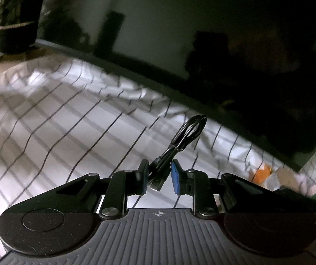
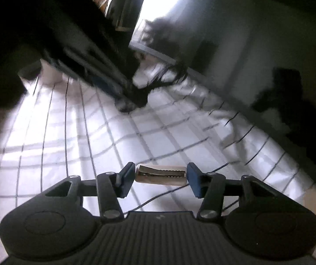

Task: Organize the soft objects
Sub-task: 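Grasp the silver snap clip with the right tool while the left tool holds the cable, then carry the cable and clip into the pink box and open both tools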

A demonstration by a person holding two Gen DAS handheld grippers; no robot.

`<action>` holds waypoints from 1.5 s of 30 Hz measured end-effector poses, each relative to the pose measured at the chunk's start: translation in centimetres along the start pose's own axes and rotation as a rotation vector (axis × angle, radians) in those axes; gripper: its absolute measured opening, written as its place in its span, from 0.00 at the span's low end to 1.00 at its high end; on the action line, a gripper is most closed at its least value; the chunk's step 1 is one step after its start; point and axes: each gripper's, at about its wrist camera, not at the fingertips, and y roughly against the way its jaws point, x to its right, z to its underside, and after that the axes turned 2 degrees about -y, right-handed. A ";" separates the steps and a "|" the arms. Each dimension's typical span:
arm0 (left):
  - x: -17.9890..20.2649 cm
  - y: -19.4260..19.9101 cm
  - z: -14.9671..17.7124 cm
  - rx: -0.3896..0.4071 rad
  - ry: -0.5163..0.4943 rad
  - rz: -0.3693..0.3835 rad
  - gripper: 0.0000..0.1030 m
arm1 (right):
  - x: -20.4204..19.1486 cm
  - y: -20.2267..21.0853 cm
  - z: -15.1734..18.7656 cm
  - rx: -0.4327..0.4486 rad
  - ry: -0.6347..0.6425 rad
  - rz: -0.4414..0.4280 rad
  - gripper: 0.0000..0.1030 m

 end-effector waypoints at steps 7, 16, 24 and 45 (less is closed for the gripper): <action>4.4 -0.3 -5.4 0.035 -0.084 0.018 0.24 | 5.8 6.6 -4.7 0.112 -0.072 0.156 0.50; 15.8 2.6 -7.3 0.086 -0.253 0.141 0.24 | 17.1 20.5 -3.3 0.163 -0.249 0.392 0.50; 27.7 3.7 -5.0 0.078 -0.372 0.310 0.24 | 24.0 31.2 2.1 0.180 -0.330 0.626 0.50; 47.5 -5.2 9.1 -0.231 -0.486 0.643 0.26 | 31.1 38.2 19.4 0.079 -0.628 0.600 0.63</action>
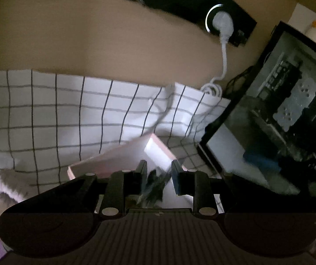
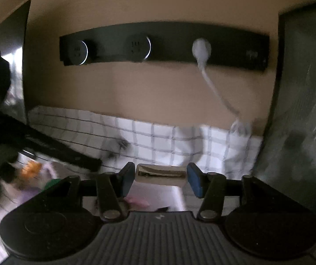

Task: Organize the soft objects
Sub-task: 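Carry the cable and clip into the pink box and open both tools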

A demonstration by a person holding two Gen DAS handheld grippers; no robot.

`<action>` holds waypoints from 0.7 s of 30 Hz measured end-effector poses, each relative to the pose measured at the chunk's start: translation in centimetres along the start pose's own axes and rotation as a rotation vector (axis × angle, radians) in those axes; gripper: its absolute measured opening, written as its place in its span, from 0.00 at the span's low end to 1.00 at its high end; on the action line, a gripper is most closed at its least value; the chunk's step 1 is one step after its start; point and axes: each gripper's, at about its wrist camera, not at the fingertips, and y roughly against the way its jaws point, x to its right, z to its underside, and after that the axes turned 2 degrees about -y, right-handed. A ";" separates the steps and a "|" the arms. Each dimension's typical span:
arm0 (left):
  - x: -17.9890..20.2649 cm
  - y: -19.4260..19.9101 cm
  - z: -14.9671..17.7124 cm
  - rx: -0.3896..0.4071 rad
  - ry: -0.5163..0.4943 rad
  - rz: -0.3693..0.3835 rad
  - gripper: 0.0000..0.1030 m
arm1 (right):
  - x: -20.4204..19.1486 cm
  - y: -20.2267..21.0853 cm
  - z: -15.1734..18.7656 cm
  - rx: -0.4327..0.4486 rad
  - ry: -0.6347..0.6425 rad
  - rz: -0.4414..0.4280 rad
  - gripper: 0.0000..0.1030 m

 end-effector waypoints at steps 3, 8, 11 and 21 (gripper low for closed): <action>-0.4 1.7 0.1 0.051 -0.008 -0.028 0.26 | 0.5 -0.9 1.1 -0.010 -0.035 -0.043 0.68; -2.3 4.9 2.0 0.099 0.015 -0.130 0.26 | -0.7 -2.7 2.7 -0.095 -0.035 -0.086 0.68; -4.3 8.2 4.9 0.135 0.038 -0.232 0.26 | -1.9 -2.7 3.5 -0.130 -0.028 -0.112 0.68; -13.2 21.9 11.9 0.214 0.252 -0.529 0.26 | -8.8 -2.7 3.3 -0.148 -0.032 -0.121 0.68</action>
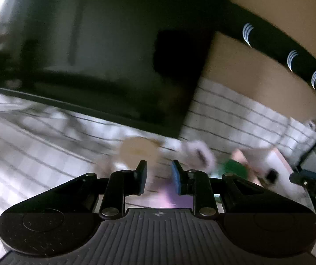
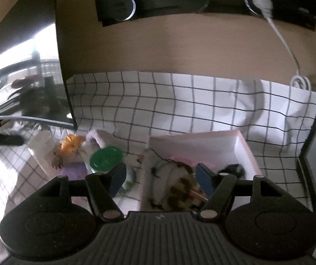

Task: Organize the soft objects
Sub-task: 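Carry the cable and clip into the pink box and open both tools, then grasp the orange paper flower by its stem with the right tool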

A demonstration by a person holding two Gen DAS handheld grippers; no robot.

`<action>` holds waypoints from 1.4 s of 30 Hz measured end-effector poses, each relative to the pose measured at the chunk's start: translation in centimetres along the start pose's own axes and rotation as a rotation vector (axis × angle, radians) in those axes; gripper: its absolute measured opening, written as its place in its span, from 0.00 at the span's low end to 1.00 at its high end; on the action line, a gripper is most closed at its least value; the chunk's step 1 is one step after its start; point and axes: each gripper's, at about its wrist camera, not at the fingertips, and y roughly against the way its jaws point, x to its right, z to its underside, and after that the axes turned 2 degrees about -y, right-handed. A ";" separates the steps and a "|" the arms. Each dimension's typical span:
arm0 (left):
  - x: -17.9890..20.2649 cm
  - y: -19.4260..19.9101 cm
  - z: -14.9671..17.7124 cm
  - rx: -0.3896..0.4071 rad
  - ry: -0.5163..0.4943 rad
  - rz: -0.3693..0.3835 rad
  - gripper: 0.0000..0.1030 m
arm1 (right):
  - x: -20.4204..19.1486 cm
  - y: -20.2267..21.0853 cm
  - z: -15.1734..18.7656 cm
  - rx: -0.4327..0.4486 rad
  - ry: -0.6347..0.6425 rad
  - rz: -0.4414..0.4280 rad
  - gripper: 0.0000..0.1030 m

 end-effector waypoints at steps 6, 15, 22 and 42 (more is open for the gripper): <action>-6.6 4.7 -0.7 0.057 0.000 -0.099 0.26 | -7.5 -1.5 -0.7 -0.007 -0.002 -0.083 0.68; -10.5 4.8 1.6 0.073 0.049 0.025 0.26 | -16.9 -3.4 -1.5 -0.038 0.281 -0.176 0.63; -7.4 0.8 5.6 0.021 0.138 0.151 0.26 | -21.1 -9.1 -2.5 -0.141 0.700 -0.136 0.29; -7.8 -3.1 10.4 -0.126 0.286 0.176 0.26 | -23.3 -24.3 0.1 -0.292 0.800 -0.092 0.06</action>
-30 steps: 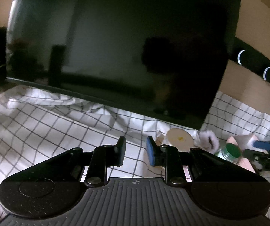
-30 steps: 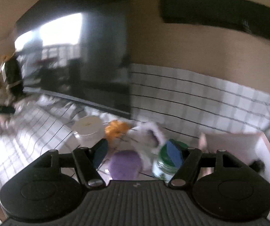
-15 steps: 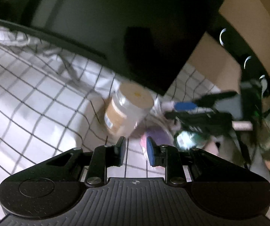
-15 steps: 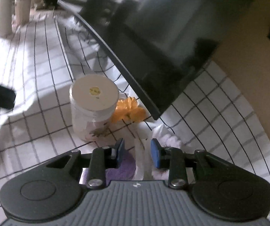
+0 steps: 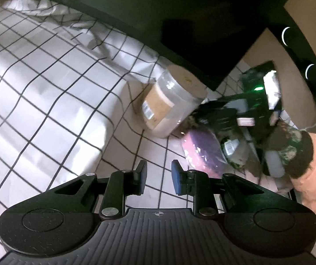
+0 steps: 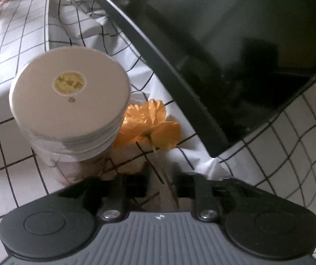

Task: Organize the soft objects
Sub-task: 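Grasp the orange paper flower by its stem with the right tool, then grasp the bagged purple sponge with the left tool while the right tool holds the flower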

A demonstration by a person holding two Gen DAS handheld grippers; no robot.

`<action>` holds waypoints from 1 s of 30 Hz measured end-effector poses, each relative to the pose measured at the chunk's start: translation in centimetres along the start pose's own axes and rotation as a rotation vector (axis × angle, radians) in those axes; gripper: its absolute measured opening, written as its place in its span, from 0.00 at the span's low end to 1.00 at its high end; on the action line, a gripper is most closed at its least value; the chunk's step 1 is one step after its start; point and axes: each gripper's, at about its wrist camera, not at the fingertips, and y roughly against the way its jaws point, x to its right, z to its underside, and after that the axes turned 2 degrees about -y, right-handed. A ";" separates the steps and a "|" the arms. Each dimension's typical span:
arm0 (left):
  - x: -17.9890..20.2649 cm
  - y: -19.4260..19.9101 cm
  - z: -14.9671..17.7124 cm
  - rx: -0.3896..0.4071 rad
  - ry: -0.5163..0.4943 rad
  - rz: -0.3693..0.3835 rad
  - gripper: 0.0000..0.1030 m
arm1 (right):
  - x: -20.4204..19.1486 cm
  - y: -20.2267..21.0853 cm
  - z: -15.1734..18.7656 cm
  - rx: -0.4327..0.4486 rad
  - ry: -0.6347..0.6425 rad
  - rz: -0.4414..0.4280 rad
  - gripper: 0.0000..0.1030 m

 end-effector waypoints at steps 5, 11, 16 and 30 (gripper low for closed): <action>0.1 -0.2 -0.5 -0.006 0.009 0.011 0.26 | 1.9 4.3 0.9 0.058 -0.121 -0.031 0.02; 2.5 -1.5 -1.9 -0.036 -0.039 0.061 0.26 | 4.1 11.7 4.8 0.089 -0.313 -0.109 0.02; 7.3 -3.8 -3.1 -0.047 -0.139 0.060 0.26 | 3.8 15.4 9.7 0.073 -0.434 -0.118 0.02; 18.7 -13.5 0.7 -0.122 -0.758 -0.187 0.28 | 0.7 15.4 19.0 -0.060 -0.552 -0.045 0.10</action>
